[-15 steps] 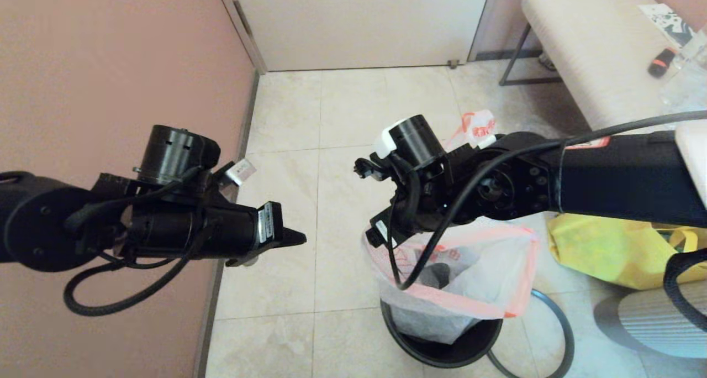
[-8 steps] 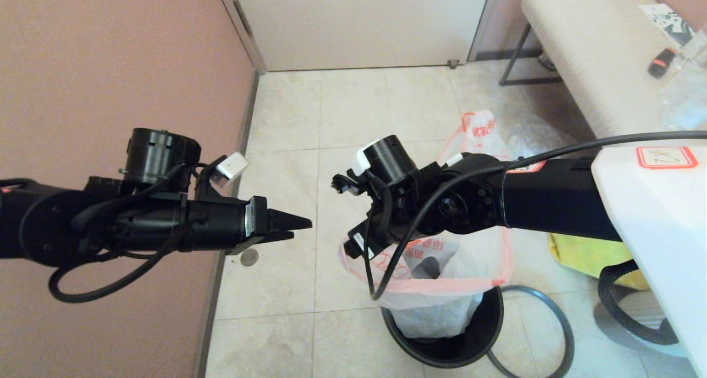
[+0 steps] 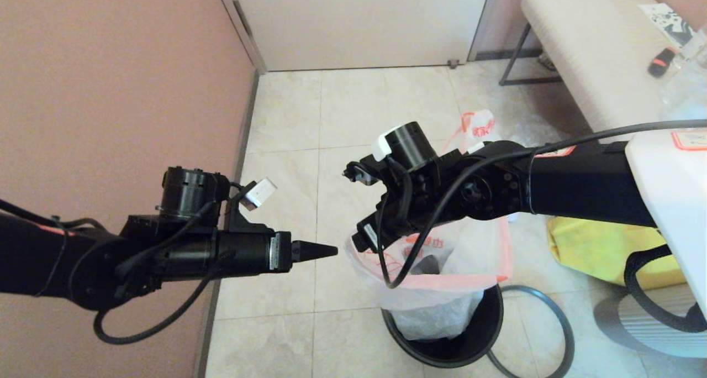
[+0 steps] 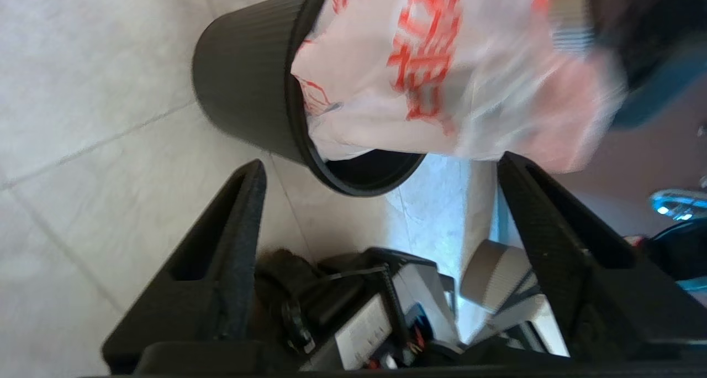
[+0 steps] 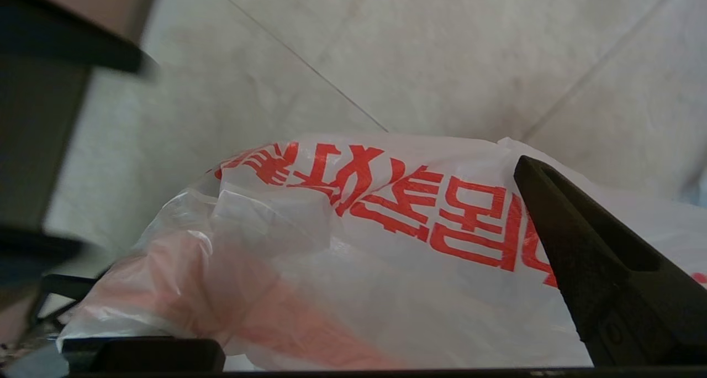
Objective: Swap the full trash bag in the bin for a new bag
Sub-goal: Put the new garbage bag on the trash can
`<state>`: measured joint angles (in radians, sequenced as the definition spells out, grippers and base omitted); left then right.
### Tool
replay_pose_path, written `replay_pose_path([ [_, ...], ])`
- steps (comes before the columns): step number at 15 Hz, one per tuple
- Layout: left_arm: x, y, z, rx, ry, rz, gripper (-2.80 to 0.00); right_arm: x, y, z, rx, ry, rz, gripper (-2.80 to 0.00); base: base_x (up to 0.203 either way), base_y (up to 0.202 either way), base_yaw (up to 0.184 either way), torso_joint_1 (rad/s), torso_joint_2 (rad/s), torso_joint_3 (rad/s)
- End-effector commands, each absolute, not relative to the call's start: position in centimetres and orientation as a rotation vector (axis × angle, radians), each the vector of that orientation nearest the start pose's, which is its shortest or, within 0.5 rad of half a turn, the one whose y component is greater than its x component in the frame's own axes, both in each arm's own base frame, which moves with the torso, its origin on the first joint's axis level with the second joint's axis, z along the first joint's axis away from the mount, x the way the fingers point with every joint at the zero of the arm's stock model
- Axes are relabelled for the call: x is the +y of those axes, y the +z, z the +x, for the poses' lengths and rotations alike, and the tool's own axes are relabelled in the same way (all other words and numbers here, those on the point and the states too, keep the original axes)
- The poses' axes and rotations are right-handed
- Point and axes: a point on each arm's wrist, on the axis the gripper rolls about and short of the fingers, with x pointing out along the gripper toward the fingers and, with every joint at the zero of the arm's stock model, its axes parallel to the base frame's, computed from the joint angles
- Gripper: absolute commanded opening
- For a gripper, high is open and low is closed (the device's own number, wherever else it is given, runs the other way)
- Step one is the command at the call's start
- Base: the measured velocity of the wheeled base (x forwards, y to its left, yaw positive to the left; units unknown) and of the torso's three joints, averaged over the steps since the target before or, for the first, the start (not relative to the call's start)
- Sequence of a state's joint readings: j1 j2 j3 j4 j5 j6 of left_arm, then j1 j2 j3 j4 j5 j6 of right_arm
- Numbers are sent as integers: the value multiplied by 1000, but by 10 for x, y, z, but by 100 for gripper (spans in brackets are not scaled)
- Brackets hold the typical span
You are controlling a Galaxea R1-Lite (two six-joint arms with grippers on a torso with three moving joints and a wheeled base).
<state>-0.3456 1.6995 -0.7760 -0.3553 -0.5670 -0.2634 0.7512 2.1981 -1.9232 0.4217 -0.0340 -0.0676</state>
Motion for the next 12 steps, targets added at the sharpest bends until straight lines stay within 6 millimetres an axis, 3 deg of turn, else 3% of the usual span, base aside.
replay_pose_path([
  [1,-119,129,263,701,-842,-292,0,301,209,325,621,745,-315,0,0,0,0,0,0,0],
  [3,-122,122,273,650,-829,-289,0,304,205,327,623,756,-317,0,0,0,0,0,0,0],
  [7,-103,118,275,652,-783,-304,0,306,198,326,640,656,-390,0,0,0,0,0,0,0],
  [12,-112,104,285,699,-797,-315,0,300,195,299,774,450,-538,0,0,0,0,0,0,0],
])
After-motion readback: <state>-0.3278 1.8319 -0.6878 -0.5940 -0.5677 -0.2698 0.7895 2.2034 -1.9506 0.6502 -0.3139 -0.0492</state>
